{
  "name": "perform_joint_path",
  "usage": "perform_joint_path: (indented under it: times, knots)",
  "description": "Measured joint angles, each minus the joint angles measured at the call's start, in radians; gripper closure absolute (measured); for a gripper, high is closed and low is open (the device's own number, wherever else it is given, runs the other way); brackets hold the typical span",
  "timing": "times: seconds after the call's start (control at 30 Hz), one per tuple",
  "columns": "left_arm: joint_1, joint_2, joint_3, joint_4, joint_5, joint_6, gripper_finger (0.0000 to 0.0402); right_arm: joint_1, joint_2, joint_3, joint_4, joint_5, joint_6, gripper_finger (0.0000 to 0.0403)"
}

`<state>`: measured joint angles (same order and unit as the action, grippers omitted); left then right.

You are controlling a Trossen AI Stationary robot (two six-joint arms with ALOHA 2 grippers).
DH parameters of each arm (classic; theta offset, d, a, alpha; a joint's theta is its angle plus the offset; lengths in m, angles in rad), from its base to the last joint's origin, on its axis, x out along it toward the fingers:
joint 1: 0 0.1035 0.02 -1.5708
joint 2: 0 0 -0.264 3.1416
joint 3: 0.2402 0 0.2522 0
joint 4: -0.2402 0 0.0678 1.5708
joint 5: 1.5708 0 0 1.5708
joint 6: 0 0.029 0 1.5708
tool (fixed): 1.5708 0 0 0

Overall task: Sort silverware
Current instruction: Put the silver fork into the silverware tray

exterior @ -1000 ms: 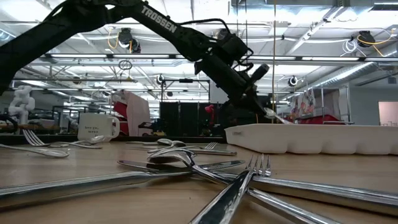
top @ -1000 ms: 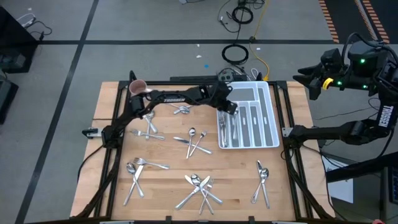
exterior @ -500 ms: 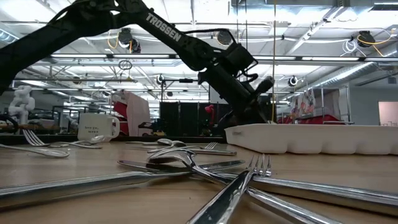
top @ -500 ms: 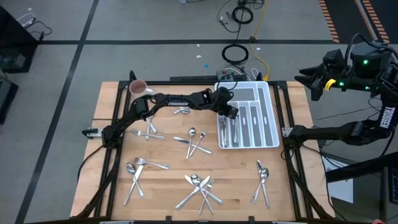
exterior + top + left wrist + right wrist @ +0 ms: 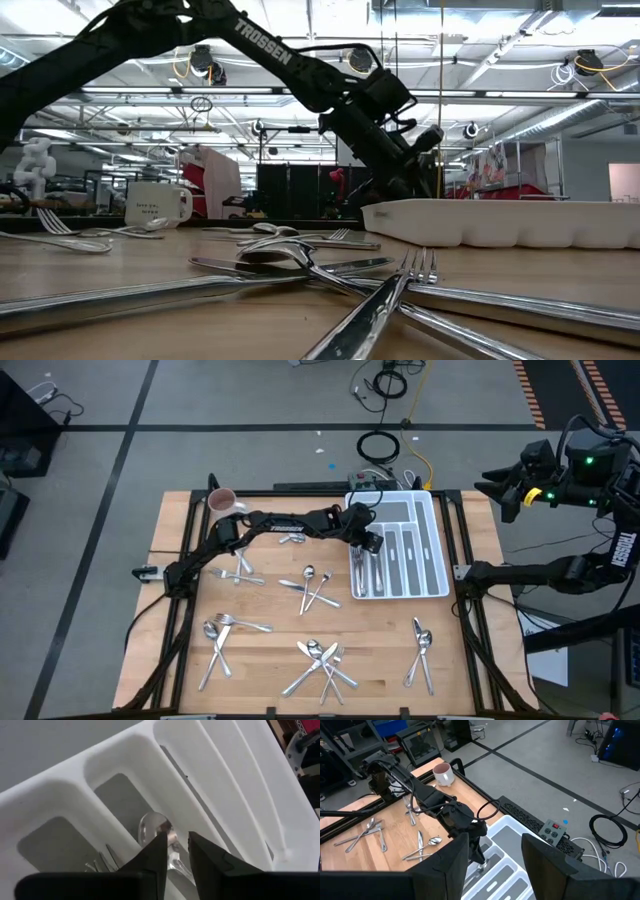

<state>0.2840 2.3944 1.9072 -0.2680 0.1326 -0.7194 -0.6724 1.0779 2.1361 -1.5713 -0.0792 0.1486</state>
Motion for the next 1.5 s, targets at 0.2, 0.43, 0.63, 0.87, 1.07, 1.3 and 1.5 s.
perform_joint_path:
  times: [0.2, 0.43, 0.63, 0.87, 1.07, 1.3, 1.5]
  knots:
    - [0.014, -0.081, 0.055, -0.072, -0.032, 0.097, 0.0309, 0.000, 0.000, 0.000, 0.000, 0.000, 0.000, 0.0229]
    - [0.031, -0.318, 0.147, -0.368, -0.077, 0.375, 0.0308, 0.000, 0.000, 0.000, 0.000, -0.006, -0.008, 0.0229]
    - [-0.050, -0.605, 0.156, -0.846, -0.102, 0.582, 0.0308, 0.000, 0.002, -0.048, 0.001, -0.182, -0.027, 0.0229]
    - [-0.202, -0.860, 0.152, -1.084, -0.313, 0.369, 0.0308, 0.102, 0.007, -0.427, 0.184, -0.350, 0.065, 0.0229]
    - [-0.337, -0.991, 0.148, -1.103, -0.550, 0.213, 0.0308, 0.389, 0.056, -0.743, 0.807, -0.495, 0.236, 0.0229]
    - [-0.432, -1.044, 0.148, -1.252, -0.583, 0.201, 0.0308, 0.660, 0.244, -0.778, 0.827, -0.262, 0.167, 0.0229]
    - [-0.437, -1.045, 0.147, -1.302, -0.588, 0.222, 0.0308, 0.785, 0.442, -0.777, 0.821, -0.257, 0.068, 0.0229]
